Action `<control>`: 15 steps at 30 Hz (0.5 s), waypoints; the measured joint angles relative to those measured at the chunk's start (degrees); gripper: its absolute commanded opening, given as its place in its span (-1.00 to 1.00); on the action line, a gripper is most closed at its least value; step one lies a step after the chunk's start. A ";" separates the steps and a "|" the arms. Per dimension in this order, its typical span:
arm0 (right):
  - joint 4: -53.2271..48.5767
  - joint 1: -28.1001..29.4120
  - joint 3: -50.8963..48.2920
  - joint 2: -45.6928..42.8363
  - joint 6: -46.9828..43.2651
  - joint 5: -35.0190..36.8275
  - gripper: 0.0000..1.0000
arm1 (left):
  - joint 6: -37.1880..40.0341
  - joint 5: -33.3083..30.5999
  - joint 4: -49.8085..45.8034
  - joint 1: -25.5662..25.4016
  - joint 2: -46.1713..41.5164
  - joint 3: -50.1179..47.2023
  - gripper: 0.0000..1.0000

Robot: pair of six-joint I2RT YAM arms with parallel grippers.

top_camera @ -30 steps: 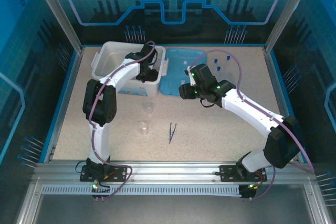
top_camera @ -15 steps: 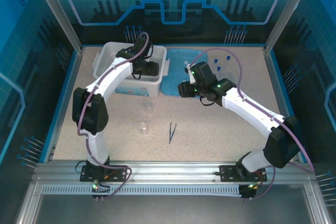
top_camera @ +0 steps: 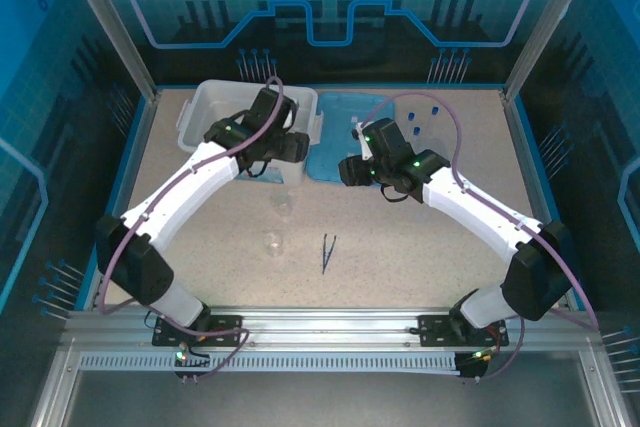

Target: Organize the chemistry lab equipment

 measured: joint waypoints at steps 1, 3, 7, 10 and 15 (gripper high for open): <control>0.02 0.00 -0.11 0.00 0.02 0.02 0.17 | -0.02 -0.52 0.35 -0.79 -1.20 -1.38 0.34; 0.07 0.00 -0.44 -0.04 0.00 0.02 0.17 | -0.02 -1.73 0.81 -2.25 -3.39 -4.17 0.34; 0.11 0.00 -1.46 -0.42 0.02 0.00 0.17 | -1.03 -3.43 1.14 -4.31 -6.38 -8.59 0.34; 0.20 0.00 -2.34 -0.68 0.02 0.00 0.16 | -1.53 -4.66 1.14 -5.42 -7.45 -11.32 0.33; 0.28 0.04 -4.04 -0.76 0.04 -0.02 0.13 | -2.99 -5.53 2.40 -6.16 -7.87 -16.65 0.29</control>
